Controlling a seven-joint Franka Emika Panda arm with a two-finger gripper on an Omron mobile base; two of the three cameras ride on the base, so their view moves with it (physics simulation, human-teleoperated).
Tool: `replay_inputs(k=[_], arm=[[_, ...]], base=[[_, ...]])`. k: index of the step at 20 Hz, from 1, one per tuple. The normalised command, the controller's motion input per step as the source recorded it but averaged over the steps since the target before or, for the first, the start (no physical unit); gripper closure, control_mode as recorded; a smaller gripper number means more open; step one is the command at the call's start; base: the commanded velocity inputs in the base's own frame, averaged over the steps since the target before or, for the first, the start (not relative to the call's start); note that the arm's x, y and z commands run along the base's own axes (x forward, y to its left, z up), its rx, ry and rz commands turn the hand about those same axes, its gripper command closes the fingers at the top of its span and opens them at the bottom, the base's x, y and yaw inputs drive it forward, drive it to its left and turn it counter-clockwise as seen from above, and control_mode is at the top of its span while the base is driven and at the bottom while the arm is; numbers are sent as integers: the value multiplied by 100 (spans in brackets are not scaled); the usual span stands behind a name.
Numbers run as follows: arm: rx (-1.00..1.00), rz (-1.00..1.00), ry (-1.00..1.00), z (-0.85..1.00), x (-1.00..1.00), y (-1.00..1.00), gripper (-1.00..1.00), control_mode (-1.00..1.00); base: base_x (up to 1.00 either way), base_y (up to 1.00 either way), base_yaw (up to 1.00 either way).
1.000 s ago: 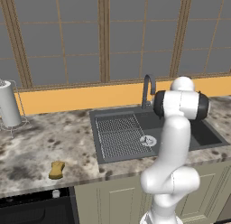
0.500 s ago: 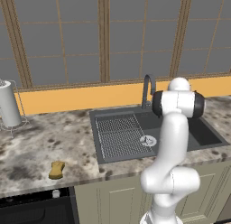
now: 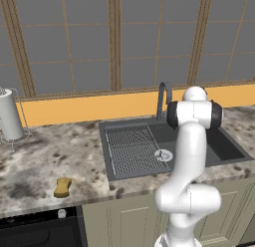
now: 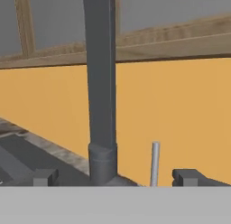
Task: Soak the sponge with water for a few seconds and then drop it inside the sink.
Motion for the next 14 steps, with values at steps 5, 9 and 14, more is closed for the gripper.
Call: replay_inputs(k=[5,9,14], arm=[[1,-3,-1,0,17,0,-100,-100],[0,0,0,0,13,0,-100,-100],[2,0,0,-2,9,0,-100,-100]], base=[[0,0,0],[0,0,0],[0,0,0]])
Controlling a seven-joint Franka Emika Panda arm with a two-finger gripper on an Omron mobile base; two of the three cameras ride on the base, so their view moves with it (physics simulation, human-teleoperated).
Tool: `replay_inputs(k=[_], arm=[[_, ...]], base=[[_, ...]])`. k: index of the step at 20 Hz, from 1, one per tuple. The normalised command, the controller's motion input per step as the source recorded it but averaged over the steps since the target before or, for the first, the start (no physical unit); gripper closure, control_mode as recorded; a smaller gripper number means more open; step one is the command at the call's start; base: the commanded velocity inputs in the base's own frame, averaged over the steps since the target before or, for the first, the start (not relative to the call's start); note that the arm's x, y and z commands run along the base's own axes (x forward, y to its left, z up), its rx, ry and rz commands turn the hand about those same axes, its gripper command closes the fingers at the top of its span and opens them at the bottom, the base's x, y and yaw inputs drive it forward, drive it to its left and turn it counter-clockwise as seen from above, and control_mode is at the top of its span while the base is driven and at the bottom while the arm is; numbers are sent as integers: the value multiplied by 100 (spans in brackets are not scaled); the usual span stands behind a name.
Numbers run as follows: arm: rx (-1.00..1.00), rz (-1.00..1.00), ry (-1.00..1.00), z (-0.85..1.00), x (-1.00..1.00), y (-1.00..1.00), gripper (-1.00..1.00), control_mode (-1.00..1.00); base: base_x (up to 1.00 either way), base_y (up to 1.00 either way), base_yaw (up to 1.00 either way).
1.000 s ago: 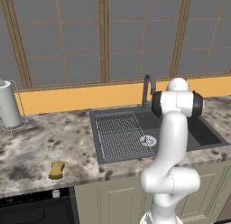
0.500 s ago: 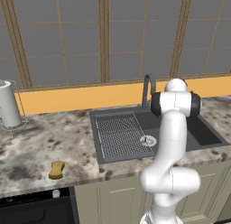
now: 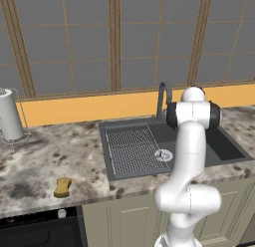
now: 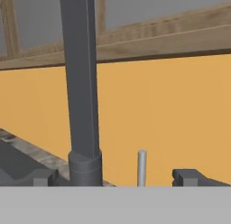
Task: Soak the sponge with water for a few seconds and then drop it inside the sink.
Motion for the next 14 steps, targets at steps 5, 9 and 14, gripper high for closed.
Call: replay_inputs(k=[5,9,14], arm=[[6,-1,0,-9,1,-4,-100,-100],[7,-2,0,-14,0,-3,-100,-100],[6,-1,0,-13,0,0,-100,-100]], base=[[0,0,0],[0,0,0],[0,0,0]])
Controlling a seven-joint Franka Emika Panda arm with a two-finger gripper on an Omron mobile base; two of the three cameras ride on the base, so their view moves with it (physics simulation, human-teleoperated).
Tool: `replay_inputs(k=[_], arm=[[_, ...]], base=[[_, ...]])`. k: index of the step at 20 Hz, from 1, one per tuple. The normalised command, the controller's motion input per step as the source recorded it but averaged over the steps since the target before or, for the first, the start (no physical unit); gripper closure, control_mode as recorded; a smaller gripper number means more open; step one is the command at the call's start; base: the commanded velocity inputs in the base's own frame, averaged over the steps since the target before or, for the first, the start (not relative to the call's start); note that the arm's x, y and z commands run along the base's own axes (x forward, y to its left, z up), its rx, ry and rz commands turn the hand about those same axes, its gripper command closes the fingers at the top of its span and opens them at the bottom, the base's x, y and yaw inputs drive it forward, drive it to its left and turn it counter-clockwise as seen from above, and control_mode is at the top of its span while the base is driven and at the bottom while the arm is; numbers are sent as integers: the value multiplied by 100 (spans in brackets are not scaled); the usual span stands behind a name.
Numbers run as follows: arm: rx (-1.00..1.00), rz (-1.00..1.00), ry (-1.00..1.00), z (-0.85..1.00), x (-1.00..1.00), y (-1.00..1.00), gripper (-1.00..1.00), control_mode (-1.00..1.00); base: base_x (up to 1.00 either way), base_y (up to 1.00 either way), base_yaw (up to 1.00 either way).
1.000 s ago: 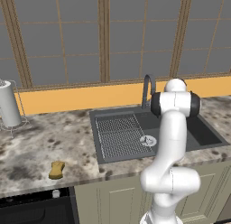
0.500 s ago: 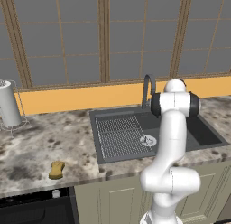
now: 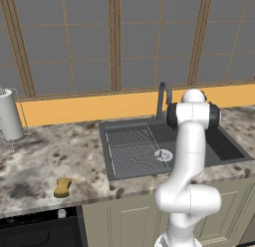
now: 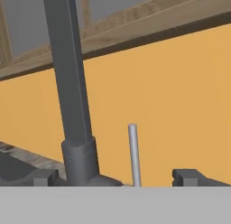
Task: Soak the sponge with water for a few seconds and then drop it inside the sink.
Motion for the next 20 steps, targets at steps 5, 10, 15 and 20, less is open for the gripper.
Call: replay_inputs(k=[5,10,15,20], arm=[[5,-1,-1,-7,1,-4,-100,-100],[2,-1,0,-1,7,-4,-100,-100],[0,-1,0,0,15,0,-100,-100],[0,0,0,0,29,0,-100,-100]], base=[[0,0,0],[0,0,0],[0,0,0],[0,0,0]])
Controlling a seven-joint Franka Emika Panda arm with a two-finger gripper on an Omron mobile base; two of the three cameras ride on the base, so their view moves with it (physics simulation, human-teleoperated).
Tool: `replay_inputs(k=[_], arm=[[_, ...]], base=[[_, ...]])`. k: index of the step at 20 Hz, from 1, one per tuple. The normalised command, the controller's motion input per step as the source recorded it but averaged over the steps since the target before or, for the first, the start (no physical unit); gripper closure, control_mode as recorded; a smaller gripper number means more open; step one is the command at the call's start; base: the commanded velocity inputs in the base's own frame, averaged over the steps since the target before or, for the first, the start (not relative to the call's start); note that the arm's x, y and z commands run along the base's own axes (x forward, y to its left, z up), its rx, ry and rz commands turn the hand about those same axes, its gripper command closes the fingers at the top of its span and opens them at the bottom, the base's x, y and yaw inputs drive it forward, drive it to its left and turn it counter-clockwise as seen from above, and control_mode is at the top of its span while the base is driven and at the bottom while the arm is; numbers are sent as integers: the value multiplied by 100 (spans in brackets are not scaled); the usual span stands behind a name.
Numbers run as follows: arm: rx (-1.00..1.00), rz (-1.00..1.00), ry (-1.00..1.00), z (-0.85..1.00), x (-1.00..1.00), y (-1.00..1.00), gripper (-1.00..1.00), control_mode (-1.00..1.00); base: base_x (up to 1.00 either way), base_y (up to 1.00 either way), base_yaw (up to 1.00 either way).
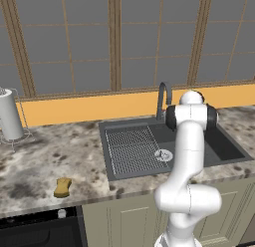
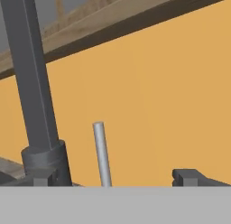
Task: Soak the sponge with water for a few seconds and then drop it inside the sink.
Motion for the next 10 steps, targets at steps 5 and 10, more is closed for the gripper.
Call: replay_inputs(k=[5,10], arm=[[0,0,0,0,27,-1,-100,-100],[0,0,0,0,15,-4,-100,-100]], base=[[0,0,0],[0,0,0]])
